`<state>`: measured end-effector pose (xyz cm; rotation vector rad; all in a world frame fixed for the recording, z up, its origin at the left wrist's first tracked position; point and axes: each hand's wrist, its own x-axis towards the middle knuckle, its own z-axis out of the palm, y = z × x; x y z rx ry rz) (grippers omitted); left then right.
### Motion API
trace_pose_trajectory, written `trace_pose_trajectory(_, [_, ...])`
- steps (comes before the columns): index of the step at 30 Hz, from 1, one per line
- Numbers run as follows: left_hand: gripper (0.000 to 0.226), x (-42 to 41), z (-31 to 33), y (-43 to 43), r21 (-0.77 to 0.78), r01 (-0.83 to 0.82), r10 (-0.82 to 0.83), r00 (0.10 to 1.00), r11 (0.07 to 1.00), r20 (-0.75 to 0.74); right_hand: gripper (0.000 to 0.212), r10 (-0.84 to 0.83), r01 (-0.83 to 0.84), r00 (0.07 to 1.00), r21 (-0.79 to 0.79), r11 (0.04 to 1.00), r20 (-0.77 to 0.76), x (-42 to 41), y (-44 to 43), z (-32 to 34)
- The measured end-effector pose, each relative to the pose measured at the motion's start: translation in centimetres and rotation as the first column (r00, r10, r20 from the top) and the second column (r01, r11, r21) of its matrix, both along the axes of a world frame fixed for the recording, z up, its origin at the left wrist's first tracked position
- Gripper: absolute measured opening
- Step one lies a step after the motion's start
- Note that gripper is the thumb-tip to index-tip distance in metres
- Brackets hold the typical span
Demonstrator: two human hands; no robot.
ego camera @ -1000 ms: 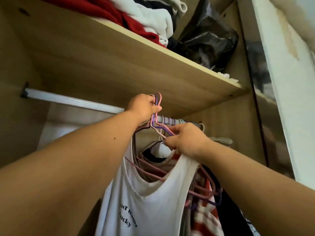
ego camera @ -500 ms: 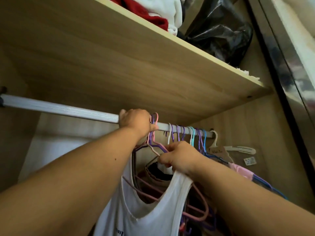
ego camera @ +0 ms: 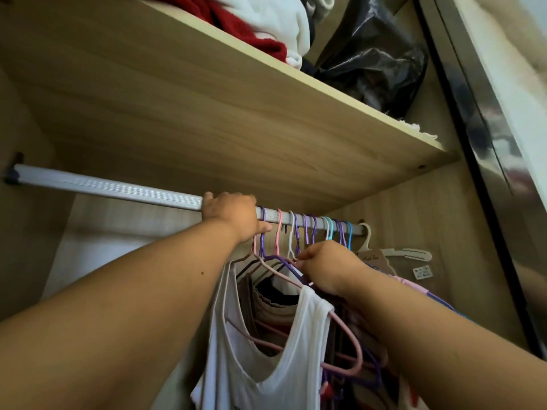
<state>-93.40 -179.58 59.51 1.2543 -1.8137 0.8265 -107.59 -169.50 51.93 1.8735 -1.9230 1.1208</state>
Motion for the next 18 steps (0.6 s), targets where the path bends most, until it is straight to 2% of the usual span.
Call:
trace_pose_trajectory(2, [0.068, -0.4, -0.6, 0.9, -0.001, 0.068, -0.068, 0.998, 0.998, -0.003, 0.036, 0.009, -0.01, 1.0, -0.07, 0.997, -0.023, 0.1, 0.9, -0.2])
trace_pose_trajectory(4, [0.069, -1.4, -1.5, 2.2, -0.041, 0.24, -0.241, 0.97, 0.97, -0.039, 0.05, -0.015, 0.002, 0.997, -0.171, 0.985, -0.076, -0.2, 2.2, -0.7])
trace_pose_trajectory(7, [0.064, -3.8, -3.9, 5.2, -0.113, 0.56, -0.569, 0.819, 0.821, -0.078, 0.066, -0.203, 0.084, 0.936, -0.377, 0.922, -0.289, -2.1, 5.4, -1.9])
trace_pose_trajectory(9, [0.063, -5.5, -5.9, 7.8, -0.104, 0.678, -0.685, 0.728, 0.727, -0.039, 0.075, -0.325, 0.153, 0.879, -0.439, 0.885, -0.349, -3.6, 8.5, -3.0])
trace_pose_trajectory(13, [0.066, -9.6, -11.3, 15.1, -0.022, 0.796, -0.795, 0.605, 0.604, 0.056, 0.081, -0.499, 0.347, 0.784, -0.406, 0.845, -0.369, -7.3, 18.2, -7.7])
trace_pose_trajectory(16, [0.07, -12.8, -16.3, 22.3, 0.101, 0.864, -0.869, 0.483, 0.493, 0.106, 0.089, -0.602, 0.521, 0.702, -0.302, 0.798, -0.379, -9.0, 27.7, -12.7])
trace_pose_trajectory(18, [0.071, -15.3, -20.4, 28.4, 0.202, 0.894, -0.914, 0.376, 0.401, 0.151, 0.09, -0.665, 0.648, 0.623, -0.205, 0.734, -0.411, -9.8, 35.4, -16.8])
